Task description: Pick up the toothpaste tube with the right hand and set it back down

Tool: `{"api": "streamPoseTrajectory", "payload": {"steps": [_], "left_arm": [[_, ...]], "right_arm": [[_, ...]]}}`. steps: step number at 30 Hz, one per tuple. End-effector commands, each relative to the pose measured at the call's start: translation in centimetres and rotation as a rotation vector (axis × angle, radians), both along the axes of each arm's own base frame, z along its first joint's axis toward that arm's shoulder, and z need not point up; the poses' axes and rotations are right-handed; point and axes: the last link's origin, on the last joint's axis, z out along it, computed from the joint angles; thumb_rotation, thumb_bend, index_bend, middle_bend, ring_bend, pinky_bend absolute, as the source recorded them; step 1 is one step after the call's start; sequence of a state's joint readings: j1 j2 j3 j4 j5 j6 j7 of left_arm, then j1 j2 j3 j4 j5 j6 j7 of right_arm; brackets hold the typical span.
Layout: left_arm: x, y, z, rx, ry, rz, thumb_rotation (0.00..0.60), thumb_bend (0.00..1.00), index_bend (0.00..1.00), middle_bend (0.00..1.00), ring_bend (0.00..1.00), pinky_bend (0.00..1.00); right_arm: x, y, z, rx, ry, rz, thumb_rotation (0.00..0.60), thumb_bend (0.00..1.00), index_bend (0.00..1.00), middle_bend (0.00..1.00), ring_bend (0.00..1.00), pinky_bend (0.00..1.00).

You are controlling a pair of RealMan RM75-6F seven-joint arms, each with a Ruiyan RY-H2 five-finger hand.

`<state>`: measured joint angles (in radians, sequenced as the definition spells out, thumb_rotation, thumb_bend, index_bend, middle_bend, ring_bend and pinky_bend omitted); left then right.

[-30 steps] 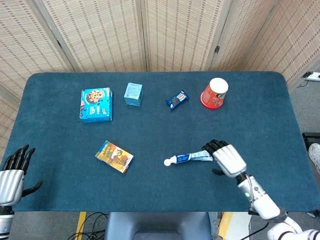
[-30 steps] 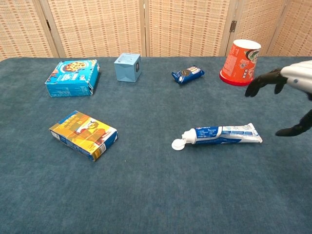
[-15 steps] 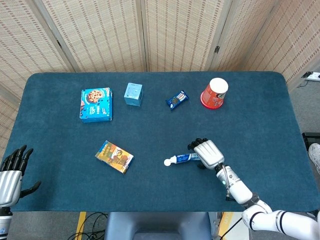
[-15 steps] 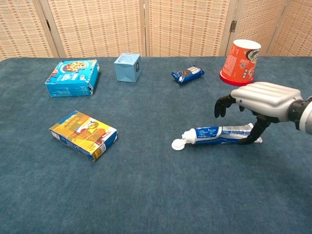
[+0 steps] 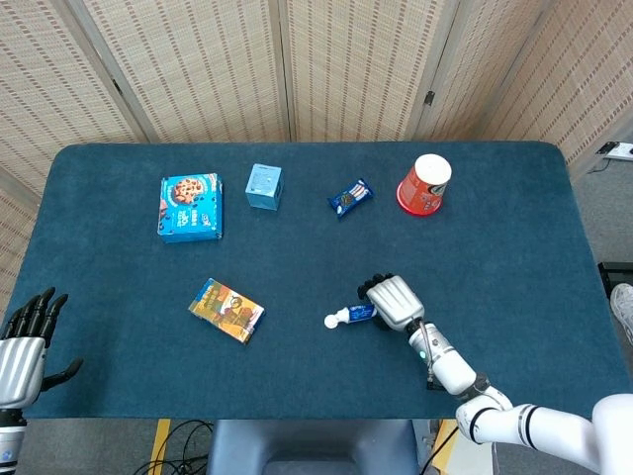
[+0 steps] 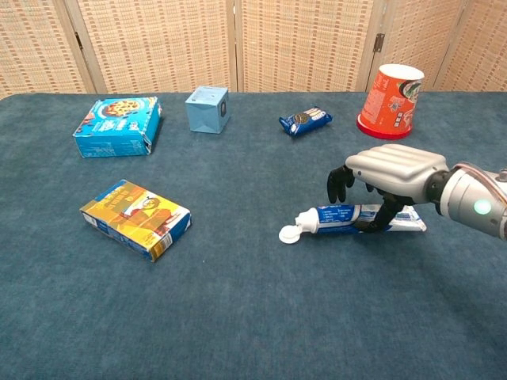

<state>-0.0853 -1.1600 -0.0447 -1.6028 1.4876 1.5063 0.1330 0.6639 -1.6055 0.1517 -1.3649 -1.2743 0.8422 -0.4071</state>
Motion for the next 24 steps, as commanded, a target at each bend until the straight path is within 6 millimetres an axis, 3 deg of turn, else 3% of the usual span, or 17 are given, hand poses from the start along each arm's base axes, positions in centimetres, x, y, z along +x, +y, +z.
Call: {"api": "streamPoseTrajectory", "payload": {"steps": [1,12,16,24], "left_arm": [[-0.1,0.0,-0.1,-0.001,-0.003,0.002,0.600,0.20,0.04,0.01,0.00,0.15],[-0.5,-0.1,-0.3,-0.006,-0.007,0.001,0.600,0.20,0.04,0.01,0.00,0.15],[-0.4,0.2,-0.3,-0.009,0.002,-0.010,0.600,0.20,0.04,0.01,0.00,0.15],[1.8,3.2,-0.2,-0.038,-0.011,-0.118,0.600,0.20,0.04,0.01,0.00,0.15]], "right_arm": [[0.2,-0.1,-0.3,0.003,0.004,0.002,0.600,0.34,0.38,0.41,0.28,0.37],[0.1,0.1,-0.9,0.007,0.033,-0.002,0.600,0.37,0.49,0.48,0.32,0.38],[0.3,0.2,-0.6,-0.009,0.015,0.001,0.600,0.45,0.57,0.55,0.37,0.41],[2.0,0.4,1.8,-0.034,-0.159,0.015,0.600,0.52,0.67,0.63,0.46,0.46]]}}
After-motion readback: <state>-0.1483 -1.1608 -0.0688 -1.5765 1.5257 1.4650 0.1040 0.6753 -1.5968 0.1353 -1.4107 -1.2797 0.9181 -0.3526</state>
